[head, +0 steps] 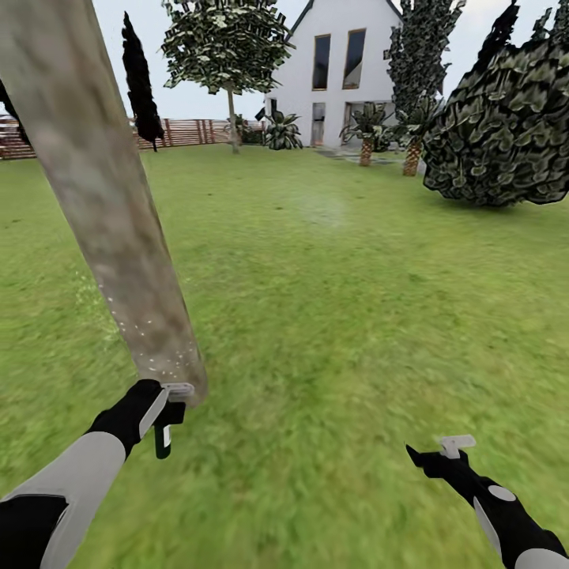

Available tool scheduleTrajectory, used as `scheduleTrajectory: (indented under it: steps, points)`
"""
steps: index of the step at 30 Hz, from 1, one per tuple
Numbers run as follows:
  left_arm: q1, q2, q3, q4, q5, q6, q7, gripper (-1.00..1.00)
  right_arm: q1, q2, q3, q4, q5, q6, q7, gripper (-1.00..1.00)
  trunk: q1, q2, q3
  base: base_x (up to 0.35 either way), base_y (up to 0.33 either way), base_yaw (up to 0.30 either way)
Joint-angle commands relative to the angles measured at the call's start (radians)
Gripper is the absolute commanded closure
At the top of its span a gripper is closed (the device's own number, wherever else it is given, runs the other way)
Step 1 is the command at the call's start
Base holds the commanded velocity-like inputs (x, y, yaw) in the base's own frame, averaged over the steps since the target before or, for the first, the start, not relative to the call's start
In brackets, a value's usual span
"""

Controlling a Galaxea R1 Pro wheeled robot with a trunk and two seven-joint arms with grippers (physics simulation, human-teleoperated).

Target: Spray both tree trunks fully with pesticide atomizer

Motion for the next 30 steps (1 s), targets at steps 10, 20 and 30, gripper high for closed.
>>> scheduleTrajectory:
  steps: [10, 20, 30]
  points:
    - [0.000, -0.001, 0.000, 0.000, 0.001, 0.000, 0.000, 1.00, 0.000, 0.000, 0.000, 0.000, 0.000, 0.000, 0.001, -1.00, 0.000, 0.000, 0.000, 0.092, -0.299, 0.263]
    - [0.000, 0.005, 0.000, 0.000, 0.001, 0.000, 0.000, 1.00, 0.000, 0.001, 0.000, 0.000, 0.000, 0.000, 0.001, -1.00, 0.000, 0.000, 0.000, 0.068, -0.308, 0.092]
    - [0.000, 0.001, 0.000, 0.000, 0.002, 0.000, 0.000, 1.00, 0.000, 0.001, 0.000, 0.000, 0.000, 0.000, 0.001, -1.00, 0.000, 0.000, 0.000, 0.203, -0.275, 0.274]
